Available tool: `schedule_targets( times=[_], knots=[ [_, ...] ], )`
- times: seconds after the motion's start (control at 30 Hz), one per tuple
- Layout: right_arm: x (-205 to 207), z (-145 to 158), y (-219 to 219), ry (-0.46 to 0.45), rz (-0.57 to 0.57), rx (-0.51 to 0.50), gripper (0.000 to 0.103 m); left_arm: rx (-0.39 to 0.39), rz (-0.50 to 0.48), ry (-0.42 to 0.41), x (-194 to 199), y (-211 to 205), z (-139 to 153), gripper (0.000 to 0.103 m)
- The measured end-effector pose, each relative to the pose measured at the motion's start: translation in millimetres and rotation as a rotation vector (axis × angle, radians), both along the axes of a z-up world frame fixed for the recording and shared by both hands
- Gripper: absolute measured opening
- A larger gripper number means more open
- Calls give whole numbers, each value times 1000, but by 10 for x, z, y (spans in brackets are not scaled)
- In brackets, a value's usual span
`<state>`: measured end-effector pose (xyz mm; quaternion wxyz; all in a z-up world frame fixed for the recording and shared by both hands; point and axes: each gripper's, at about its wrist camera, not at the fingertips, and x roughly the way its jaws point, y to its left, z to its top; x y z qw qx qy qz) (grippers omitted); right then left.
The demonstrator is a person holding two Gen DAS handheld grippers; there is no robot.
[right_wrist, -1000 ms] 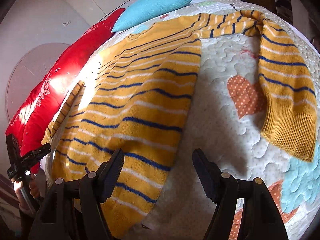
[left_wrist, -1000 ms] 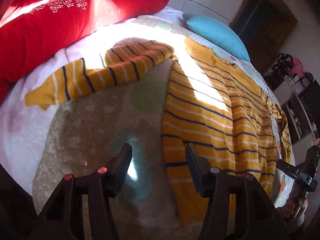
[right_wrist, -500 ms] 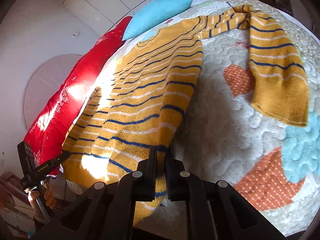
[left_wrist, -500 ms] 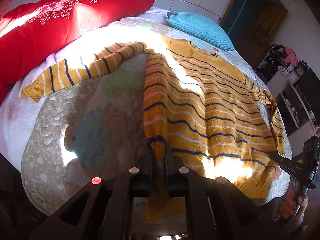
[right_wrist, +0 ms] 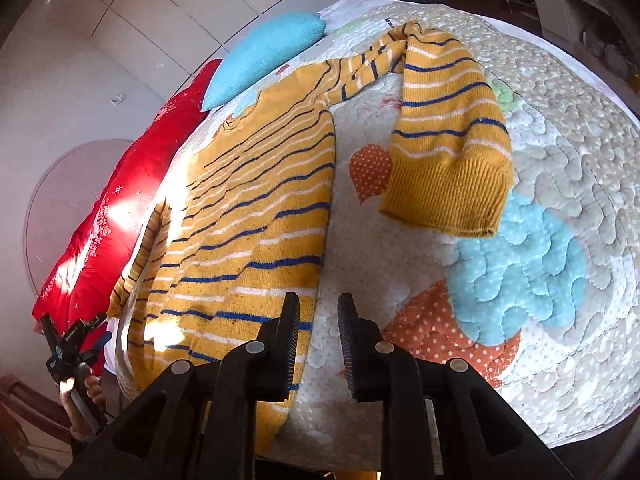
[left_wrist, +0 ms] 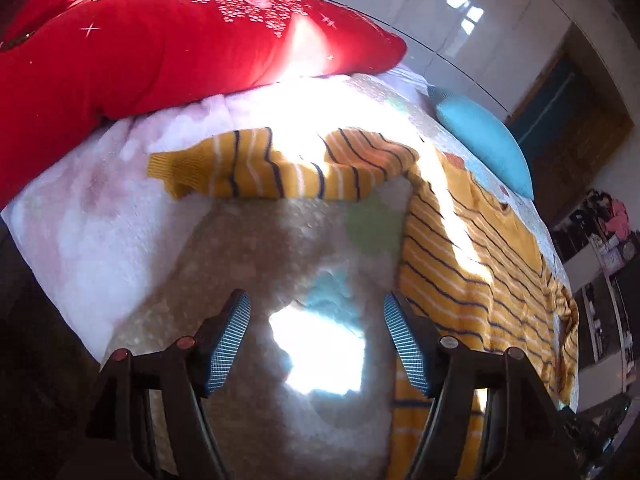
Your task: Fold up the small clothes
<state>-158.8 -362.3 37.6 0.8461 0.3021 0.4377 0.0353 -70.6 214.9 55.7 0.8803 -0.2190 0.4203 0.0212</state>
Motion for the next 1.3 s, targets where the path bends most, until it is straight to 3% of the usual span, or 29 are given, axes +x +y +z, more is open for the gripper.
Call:
schedule_targets(
  times=[0.07,0.17,0.23,0.33,0.37,0.4,0.43,0.47,0.53,0.73,0.83,0.93,1.07,1.2,1.3],
  knots=[
    [63,33,73,6,8,-13,22,72,94,15,181,229,-25,69],
    [105,73,171,9,25,-50,23,272,185,-13,344,435,38,69],
    [148,73,252,16,35,-78,25,326,159,-45,448,523,36,82],
    [269,28,358,46,55,-100,25,345,29,-3,713,551,-99,83],
    [301,10,389,53,61,-109,25,329,-25,31,813,548,-168,81],
    [348,8,443,57,65,-120,25,315,-69,72,902,535,-232,51],
    [387,13,484,59,69,-133,25,321,-89,122,990,533,-297,10],
    [422,25,518,59,71,-145,25,312,-91,156,1039,541,-330,11],
    [488,51,571,55,76,-153,25,325,-40,140,1092,608,-216,10],
    [558,99,610,33,90,-169,25,432,144,36,1273,803,560,10],
    [528,53,553,28,81,-135,25,428,152,-18,1421,732,934,10],
    [482,-3,462,22,66,-104,25,400,73,-88,1605,306,1265,10],
    [416,-30,304,7,32,-64,25,309,-143,-152,1835,-696,1481,10],
    [303,28,139,-25,-10,-63,25,221,-391,-153,2021,-2027,1379,10],
    [195,63,-3,-42,-51,-70,25,185,-555,-128,2060,-3020,1141,10]
  ],
)
